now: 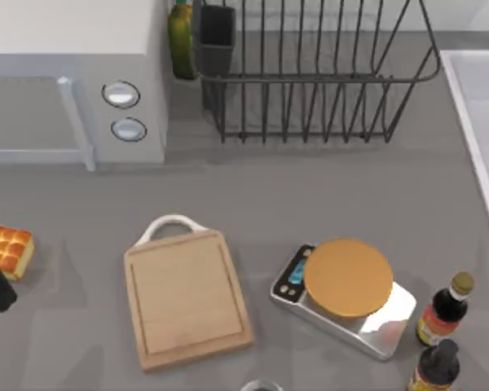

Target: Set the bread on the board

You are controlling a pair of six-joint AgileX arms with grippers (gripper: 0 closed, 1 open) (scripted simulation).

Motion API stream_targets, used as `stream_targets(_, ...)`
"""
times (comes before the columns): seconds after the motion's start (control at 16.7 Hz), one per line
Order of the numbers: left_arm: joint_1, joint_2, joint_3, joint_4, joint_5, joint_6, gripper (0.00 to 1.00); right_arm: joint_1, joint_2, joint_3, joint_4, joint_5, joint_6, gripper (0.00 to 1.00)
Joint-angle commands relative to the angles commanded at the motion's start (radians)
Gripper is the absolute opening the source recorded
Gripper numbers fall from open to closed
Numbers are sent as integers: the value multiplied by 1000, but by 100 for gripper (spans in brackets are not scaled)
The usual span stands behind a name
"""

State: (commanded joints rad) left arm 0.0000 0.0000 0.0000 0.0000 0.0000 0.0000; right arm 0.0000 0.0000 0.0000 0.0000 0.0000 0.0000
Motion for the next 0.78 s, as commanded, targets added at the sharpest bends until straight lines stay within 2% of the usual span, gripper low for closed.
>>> stream_targets(0.18,1,11,10,-8,-1,2,100,0,0,0,0,0,0,100)
stream_targets(0.36,5,106,97,-72,-4,18,100,0,0,0,0,0,0,100)
stream_targets(0.54,8,297,246,-186,-5,47,100,0,0,0,0,0,0,100)
stream_targets(0.78,11,687,493,-389,-4,95,100,0,0,0,0,0,0,100)
